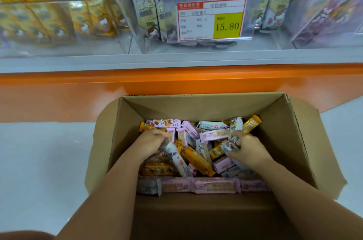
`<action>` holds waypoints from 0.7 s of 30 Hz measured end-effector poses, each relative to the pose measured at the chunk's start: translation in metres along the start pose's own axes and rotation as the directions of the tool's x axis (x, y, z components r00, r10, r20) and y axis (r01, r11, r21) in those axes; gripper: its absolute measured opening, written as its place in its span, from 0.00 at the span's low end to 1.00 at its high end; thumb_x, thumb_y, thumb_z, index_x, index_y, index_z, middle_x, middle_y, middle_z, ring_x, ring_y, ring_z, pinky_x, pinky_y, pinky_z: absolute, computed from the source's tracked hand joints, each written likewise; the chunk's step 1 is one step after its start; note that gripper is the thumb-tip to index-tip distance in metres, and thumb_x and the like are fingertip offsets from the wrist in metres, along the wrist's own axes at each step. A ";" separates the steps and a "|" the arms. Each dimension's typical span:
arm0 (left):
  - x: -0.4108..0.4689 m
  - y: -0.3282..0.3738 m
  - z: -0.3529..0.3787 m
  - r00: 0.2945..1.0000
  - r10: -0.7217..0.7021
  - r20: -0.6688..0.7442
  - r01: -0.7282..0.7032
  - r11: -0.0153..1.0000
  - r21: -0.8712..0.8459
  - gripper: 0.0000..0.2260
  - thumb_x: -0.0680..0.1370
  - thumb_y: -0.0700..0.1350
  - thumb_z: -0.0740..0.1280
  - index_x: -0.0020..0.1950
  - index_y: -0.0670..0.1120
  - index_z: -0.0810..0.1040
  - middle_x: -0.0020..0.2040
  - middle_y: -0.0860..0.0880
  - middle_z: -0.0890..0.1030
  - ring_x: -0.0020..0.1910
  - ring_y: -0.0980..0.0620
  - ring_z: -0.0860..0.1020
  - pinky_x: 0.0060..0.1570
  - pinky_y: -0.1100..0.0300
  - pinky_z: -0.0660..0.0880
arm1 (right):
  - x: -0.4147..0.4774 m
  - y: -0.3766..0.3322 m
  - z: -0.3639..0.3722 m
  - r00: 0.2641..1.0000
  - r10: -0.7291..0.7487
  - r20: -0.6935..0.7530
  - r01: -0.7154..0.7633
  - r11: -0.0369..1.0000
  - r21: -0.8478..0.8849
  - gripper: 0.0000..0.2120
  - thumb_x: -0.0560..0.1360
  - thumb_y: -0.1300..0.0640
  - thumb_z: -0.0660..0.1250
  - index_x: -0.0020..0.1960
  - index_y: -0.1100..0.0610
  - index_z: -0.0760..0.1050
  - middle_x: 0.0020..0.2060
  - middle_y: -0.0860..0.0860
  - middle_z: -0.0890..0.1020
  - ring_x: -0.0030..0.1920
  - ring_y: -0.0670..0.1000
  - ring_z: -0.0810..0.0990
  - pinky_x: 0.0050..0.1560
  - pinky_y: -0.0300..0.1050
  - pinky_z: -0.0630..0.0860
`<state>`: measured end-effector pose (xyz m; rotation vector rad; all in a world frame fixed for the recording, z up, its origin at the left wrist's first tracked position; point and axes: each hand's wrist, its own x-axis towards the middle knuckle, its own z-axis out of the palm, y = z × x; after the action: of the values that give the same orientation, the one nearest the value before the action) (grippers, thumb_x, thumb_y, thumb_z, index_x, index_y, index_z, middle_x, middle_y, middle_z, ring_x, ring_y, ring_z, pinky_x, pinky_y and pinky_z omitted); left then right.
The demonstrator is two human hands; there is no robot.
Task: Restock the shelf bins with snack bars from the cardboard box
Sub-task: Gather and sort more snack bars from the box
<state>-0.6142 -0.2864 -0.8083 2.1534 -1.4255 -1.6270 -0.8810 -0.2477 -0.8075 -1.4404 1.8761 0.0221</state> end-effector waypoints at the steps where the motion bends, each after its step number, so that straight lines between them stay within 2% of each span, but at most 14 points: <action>1: -0.001 -0.001 0.001 1.000 0.018 0.022 -0.018 1.000 -0.018 0.16 0.81 0.37 0.55 0.60 0.47 0.79 0.49 0.52 0.75 0.47 0.53 0.74 0.53 0.56 0.74 | 0.000 0.000 -0.002 1.000 0.004 -0.002 -0.004 1.000 0.023 0.26 0.72 0.53 0.72 0.66 0.58 0.69 0.38 0.48 0.73 0.46 0.52 0.76 0.44 0.46 0.75; 4: -0.003 -0.005 0.003 0.989 0.102 0.107 -0.116 0.985 0.128 0.19 0.80 0.34 0.60 0.68 0.49 0.72 0.57 0.55 0.73 0.42 0.53 0.75 0.41 0.63 0.72 | 0.001 0.001 -0.008 0.999 0.022 -0.023 -0.020 0.997 0.074 0.21 0.72 0.56 0.73 0.62 0.59 0.73 0.44 0.52 0.78 0.49 0.53 0.77 0.44 0.42 0.72; 5: -0.003 -0.006 0.004 0.986 0.122 0.111 -0.141 0.974 0.176 0.21 0.79 0.34 0.62 0.70 0.49 0.71 0.62 0.53 0.73 0.45 0.52 0.77 0.42 0.63 0.73 | 0.001 -0.001 -0.008 0.999 0.002 -0.038 0.001 0.997 0.077 0.16 0.72 0.57 0.72 0.58 0.58 0.75 0.42 0.52 0.78 0.47 0.54 0.77 0.41 0.41 0.71; 7: -0.003 -0.007 0.007 0.985 0.157 0.068 -0.169 0.953 0.250 0.22 0.77 0.36 0.66 0.71 0.48 0.70 0.68 0.48 0.72 0.61 0.50 0.75 0.55 0.62 0.72 | 0.001 -0.008 -0.007 0.996 -0.051 -0.075 0.057 0.995 0.085 0.08 0.72 0.57 0.71 0.50 0.55 0.77 0.37 0.49 0.74 0.44 0.53 0.74 0.38 0.42 0.68; 9: -0.005 -0.002 0.008 0.984 0.176 0.006 -0.172 0.949 0.264 0.21 0.76 0.40 0.69 0.69 0.47 0.72 0.67 0.47 0.74 0.64 0.50 0.73 0.59 0.61 0.69 | -0.001 -0.019 -0.005 0.990 -0.115 -0.087 0.123 0.988 0.095 0.15 0.73 0.56 0.71 0.58 0.59 0.77 0.39 0.49 0.71 0.44 0.50 0.72 0.42 0.39 0.67; 10: -0.005 0.001 0.009 0.982 0.186 -0.010 -0.178 0.951 0.252 0.21 0.76 0.43 0.70 0.68 0.46 0.73 0.65 0.47 0.75 0.63 0.51 0.73 0.58 0.61 0.69 | -0.001 -0.025 -0.006 0.986 -0.136 -0.096 0.146 0.984 0.099 0.18 0.74 0.55 0.70 0.61 0.61 0.76 0.42 0.50 0.71 0.45 0.50 0.72 0.45 0.40 0.68; 13: -0.008 0.020 0.009 0.973 0.229 -0.021 -0.223 0.961 0.161 0.21 0.74 0.48 0.72 0.66 0.46 0.74 0.59 0.49 0.76 0.58 0.53 0.73 0.55 0.62 0.67 | -0.003 -0.040 -0.007 0.985 -0.153 -0.084 0.167 0.967 0.193 0.17 0.75 0.56 0.69 0.58 0.66 0.74 0.42 0.51 0.71 0.46 0.54 0.72 0.45 0.45 0.69; 16: -0.012 0.042 0.011 0.967 0.239 0.087 -0.243 0.970 0.033 0.18 0.75 0.49 0.71 0.63 0.49 0.74 0.54 0.55 0.75 0.54 0.58 0.73 0.57 0.60 0.69 | -0.007 -0.053 -0.011 0.993 -0.112 -0.019 0.111 0.911 0.397 0.15 0.75 0.55 0.69 0.57 0.58 0.69 0.53 0.57 0.75 0.57 0.57 0.75 0.52 0.50 0.72; 17: -0.014 0.046 0.012 0.961 0.241 0.135 -0.243 0.970 -0.001 0.17 0.75 0.50 0.70 0.63 0.50 0.74 0.55 0.55 0.75 0.55 0.58 0.73 0.60 0.58 0.70 | -0.007 -0.055 -0.012 0.994 -0.108 -0.007 0.099 0.889 0.448 0.15 0.75 0.54 0.70 0.57 0.56 0.68 0.55 0.57 0.75 0.59 0.56 0.74 0.52 0.48 0.73; 19: -0.015 0.050 0.014 0.957 0.219 0.192 -0.214 0.976 -0.046 0.19 0.76 0.53 0.68 0.66 0.51 0.73 0.61 0.55 0.75 0.59 0.57 0.73 0.65 0.52 0.70 | -0.007 -0.058 -0.014 0.991 -0.127 -0.027 0.123 0.850 0.512 0.16 0.73 0.53 0.71 0.53 0.55 0.67 0.50 0.54 0.76 0.53 0.53 0.76 0.41 0.37 0.75; 20: -0.014 0.050 0.014 0.962 0.190 0.197 -0.183 0.982 -0.053 0.22 0.76 0.55 0.68 0.69 0.52 0.71 0.65 0.54 0.73 0.62 0.54 0.73 0.65 0.49 0.71 | -0.007 -0.058 -0.015 0.988 -0.139 -0.062 0.151 0.832 0.534 0.16 0.72 0.52 0.73 0.51 0.55 0.67 0.47 0.52 0.76 0.51 0.52 0.76 0.41 0.35 0.75; 21: -0.016 0.051 0.013 0.967 0.156 0.203 -0.148 0.988 -0.052 0.24 0.76 0.57 0.67 0.70 0.55 0.68 0.68 0.53 0.70 0.64 0.49 0.73 0.64 0.46 0.72 | -0.005 -0.055 -0.016 0.984 -0.142 -0.109 0.179 0.813 0.553 0.17 0.70 0.51 0.74 0.49 0.54 0.67 0.47 0.51 0.77 0.50 0.53 0.77 0.44 0.40 0.77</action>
<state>-0.6554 -0.2983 -0.7737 1.8494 -1.5579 -1.8464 -0.8427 -0.2706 -0.7706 -1.1775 1.6071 -0.6203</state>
